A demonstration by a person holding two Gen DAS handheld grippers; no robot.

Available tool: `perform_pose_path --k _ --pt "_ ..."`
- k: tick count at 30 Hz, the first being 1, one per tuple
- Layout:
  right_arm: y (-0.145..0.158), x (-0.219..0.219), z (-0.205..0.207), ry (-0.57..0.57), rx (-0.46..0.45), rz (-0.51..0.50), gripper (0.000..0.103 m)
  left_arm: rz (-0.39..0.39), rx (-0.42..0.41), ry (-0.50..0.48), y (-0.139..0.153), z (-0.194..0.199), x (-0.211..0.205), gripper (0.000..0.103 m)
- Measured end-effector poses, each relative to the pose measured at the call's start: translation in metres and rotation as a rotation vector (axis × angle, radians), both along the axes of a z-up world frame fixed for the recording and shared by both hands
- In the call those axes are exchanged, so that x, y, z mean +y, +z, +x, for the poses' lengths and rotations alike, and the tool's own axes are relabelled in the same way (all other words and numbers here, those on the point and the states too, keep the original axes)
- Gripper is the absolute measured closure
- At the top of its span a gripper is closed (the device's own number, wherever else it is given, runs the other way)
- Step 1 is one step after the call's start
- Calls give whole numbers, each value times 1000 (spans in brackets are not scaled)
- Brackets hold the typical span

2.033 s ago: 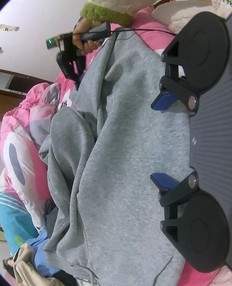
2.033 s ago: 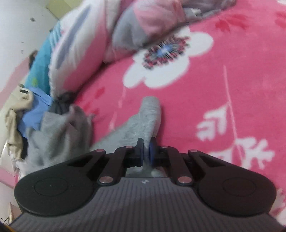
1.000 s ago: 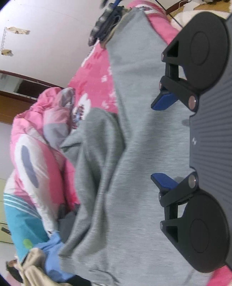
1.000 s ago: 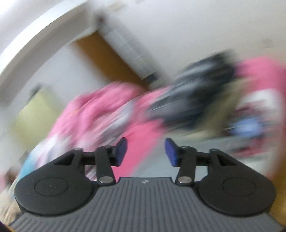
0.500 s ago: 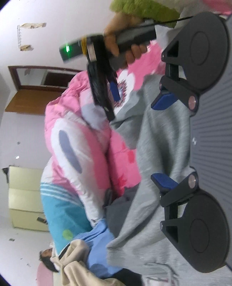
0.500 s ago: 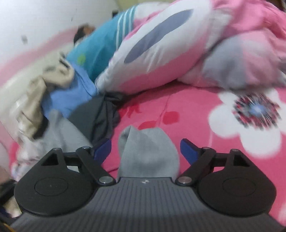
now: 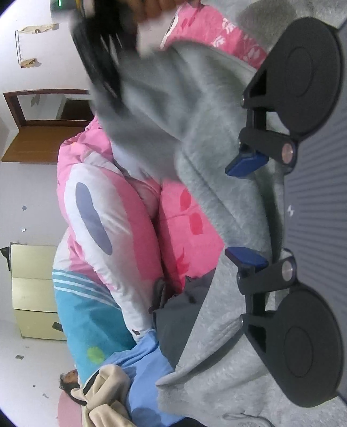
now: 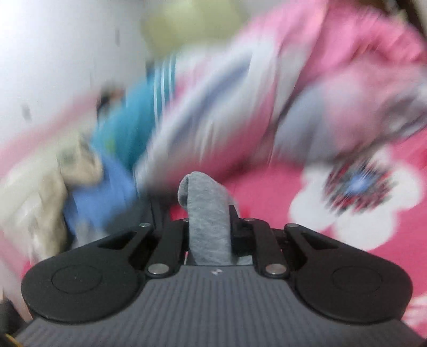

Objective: Fold clothes

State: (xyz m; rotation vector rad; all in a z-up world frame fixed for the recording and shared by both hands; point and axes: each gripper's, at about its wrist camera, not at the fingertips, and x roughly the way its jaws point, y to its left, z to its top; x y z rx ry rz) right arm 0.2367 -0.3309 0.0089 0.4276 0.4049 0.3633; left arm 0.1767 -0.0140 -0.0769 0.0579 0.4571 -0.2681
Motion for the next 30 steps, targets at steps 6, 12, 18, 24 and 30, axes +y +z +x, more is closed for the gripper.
perform_pose_path --k 6,12,18,24,30 --pt "-13 -58 -144 -366 -145 37 86 42 27 0 -8 -3 -7 43" --pt "-103 -105 -213 -696 193 67 76 82 57 5 -13 -1 -8 42" --pt "-92 -121 -256 -758 108 167 71 50 85 21 -8 -2 -5 40" --pt "-97 -104 -245 -536 145 349 54 -132 216 -61 0 -6 -5 38" --pt "-133 -112 -238 -548 250 541 52 -306 391 -229 -10 -6 -25 31"
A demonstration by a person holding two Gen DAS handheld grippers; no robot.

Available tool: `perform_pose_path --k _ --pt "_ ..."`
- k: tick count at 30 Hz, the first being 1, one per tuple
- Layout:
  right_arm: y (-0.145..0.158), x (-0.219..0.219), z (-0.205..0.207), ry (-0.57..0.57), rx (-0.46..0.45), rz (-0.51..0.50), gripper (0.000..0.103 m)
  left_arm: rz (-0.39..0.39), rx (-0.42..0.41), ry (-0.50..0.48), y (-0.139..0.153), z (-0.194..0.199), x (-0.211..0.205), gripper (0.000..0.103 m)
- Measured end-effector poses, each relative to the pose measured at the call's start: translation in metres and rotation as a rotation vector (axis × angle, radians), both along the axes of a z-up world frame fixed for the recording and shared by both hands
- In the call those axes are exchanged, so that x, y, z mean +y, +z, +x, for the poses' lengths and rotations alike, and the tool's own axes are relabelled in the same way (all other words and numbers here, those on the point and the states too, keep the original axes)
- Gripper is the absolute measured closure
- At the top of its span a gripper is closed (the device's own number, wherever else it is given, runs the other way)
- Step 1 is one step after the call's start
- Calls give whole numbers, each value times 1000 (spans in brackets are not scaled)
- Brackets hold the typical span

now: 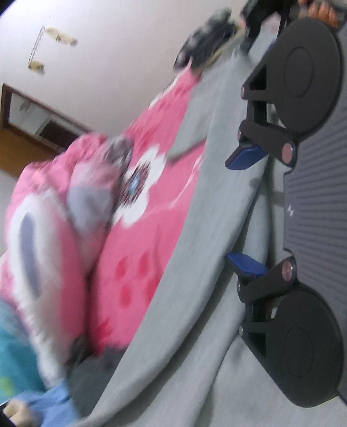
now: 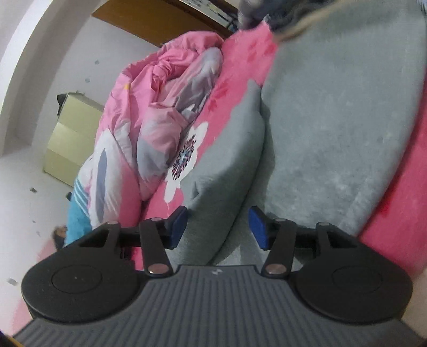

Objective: Fold clothes

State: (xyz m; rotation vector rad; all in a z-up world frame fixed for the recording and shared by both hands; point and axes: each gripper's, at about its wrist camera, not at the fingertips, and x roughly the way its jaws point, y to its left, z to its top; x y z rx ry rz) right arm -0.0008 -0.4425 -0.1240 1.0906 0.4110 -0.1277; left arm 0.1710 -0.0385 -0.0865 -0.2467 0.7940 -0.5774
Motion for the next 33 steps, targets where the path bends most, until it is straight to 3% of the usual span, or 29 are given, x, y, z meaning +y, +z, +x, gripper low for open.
perform_pose_path --k 4,11,15,18,21,23,25,30,33 --pt "-4 -4 14 41 -25 49 52 -50 69 -59 -9 1 -18 32" --pt "23 -4 48 136 -133 14 52 -132 43 -79 -2 5 -24 37" --pt "46 -2 108 206 -178 -42 52 -161 28 -53 7 29 -26 36" --pt "58 -2 168 259 -203 -80 52 -176 7 21 10 53 -23 36" --pt "51 -6 232 275 -151 -109 37 -183 -8 130 7 79 -18 36" --pt "40 -10 260 246 -42 -150 37 -171 19 186 0 92 -15 36" --pt "35 -17 258 214 -15 -151 37 -180 24 196 -3 93 -8 36" --pt "39 -46 180 160 -211 -19 37 -124 -88 146 12 73 -4 33" --pt "43 -52 151 161 -169 -83 39 -56 -159 77 21 56 -13 32"
